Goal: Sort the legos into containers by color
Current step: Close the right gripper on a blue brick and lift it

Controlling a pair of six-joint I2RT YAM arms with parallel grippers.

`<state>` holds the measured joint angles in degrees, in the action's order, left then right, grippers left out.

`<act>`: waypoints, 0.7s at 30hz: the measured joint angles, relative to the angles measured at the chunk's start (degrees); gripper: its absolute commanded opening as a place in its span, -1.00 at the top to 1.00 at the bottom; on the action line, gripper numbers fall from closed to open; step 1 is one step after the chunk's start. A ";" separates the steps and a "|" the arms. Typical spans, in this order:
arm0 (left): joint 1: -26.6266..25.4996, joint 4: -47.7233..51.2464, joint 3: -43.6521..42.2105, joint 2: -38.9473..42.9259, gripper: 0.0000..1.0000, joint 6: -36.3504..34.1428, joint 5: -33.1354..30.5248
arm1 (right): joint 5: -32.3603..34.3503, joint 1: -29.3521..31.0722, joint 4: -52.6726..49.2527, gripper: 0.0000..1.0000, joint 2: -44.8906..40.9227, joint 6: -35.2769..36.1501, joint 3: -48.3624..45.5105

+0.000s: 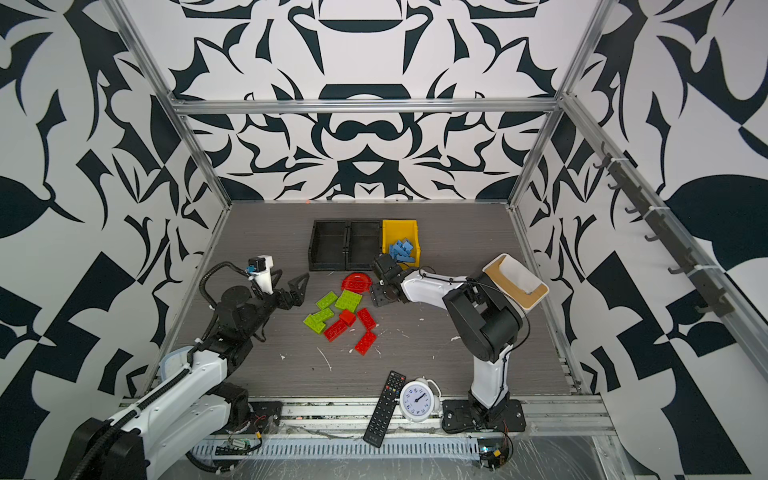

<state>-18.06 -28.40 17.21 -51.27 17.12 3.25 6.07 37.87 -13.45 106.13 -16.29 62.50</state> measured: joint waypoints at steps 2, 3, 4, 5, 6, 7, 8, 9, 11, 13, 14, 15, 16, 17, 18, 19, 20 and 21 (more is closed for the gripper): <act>0.00 0.00 0.00 0.20 -0.99 0.00 0.00 | 0.04 0.00 0.00 -0.44 0.00 0.02 0.00; 0.00 -0.02 0.00 0.22 -0.99 0.00 0.00 | 0.07 0.00 0.00 -0.42 0.00 0.04 0.00; 0.00 -0.04 0.00 0.22 -0.99 0.00 -0.02 | 0.11 0.00 0.00 -0.40 0.00 0.07 0.00; 0.00 -0.02 0.00 0.22 -0.99 0.00 0.00 | 0.15 0.00 0.00 -0.37 0.00 0.11 0.00; 0.00 -0.02 0.00 0.22 -0.99 0.00 0.00 | 0.17 0.00 0.00 -0.34 -0.02 0.11 0.00; 0.00 -0.04 0.00 0.22 -0.99 0.00 0.00 | 0.17 0.00 0.00 -0.33 -0.02 0.11 0.00; 0.00 -0.04 0.00 0.22 -0.99 0.00 0.00 | 0.17 0.00 0.00 -0.32 -0.07 0.11 0.00; 0.00 -0.04 0.00 0.22 -0.99 0.00 0.00 | 0.15 0.00 0.00 -0.31 -0.11 0.11 -0.04; 0.00 -0.04 0.00 0.22 -0.99 0.02 0.00 | 0.11 0.00 0.04 -0.30 -0.63 0.07 -0.42; 0.00 -0.04 0.00 0.20 -0.99 0.02 0.00 | -0.13 0.00 0.22 -0.27 -1.92 -0.02 -1.40; 0.00 -0.04 0.00 0.17 -0.99 0.00 0.00 | -0.28 0.00 0.31 -0.26 -2.67 -0.04 -1.88; 0.00 -0.04 0.00 0.17 -0.99 0.02 0.00 | -0.44 0.00 0.42 -0.26 -3.48 -0.07 -2.36; 0.00 -0.07 0.00 0.15 -0.99 0.00 0.00 | -0.57 0.00 0.44 -0.26 -4.35 -0.09 -2.78; 0.00 -0.04 0.00 0.11 -0.99 0.02 0.00 | -0.66 0.00 0.44 -0.25 -5.09 -0.09 -3.04; 0.00 -0.04 0.00 0.09 -0.99 0.00 0.00 | -0.74 0.00 0.44 -0.26 -5.84 -0.09 -3.21; 0.00 -0.04 0.00 0.09 -0.99 0.02 0.00 | -0.85 0.00 0.44 -0.25 -6.69 -0.09 -3.34; 0.00 -0.04 0.00 0.09 -0.99 0.02 0.00 | -0.92 0.00 0.44 -0.25 -7.34 -0.09 -3.39; 0.00 -0.07 0.00 0.07 -0.99 0.02 0.00 | -0.98 0.00 0.46 -0.25 -8.28 -0.09 -3.43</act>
<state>-18.06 -28.47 17.21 -51.20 17.15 3.25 5.08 37.87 -12.99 97.84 -16.38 59.07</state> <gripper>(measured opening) 0.994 0.721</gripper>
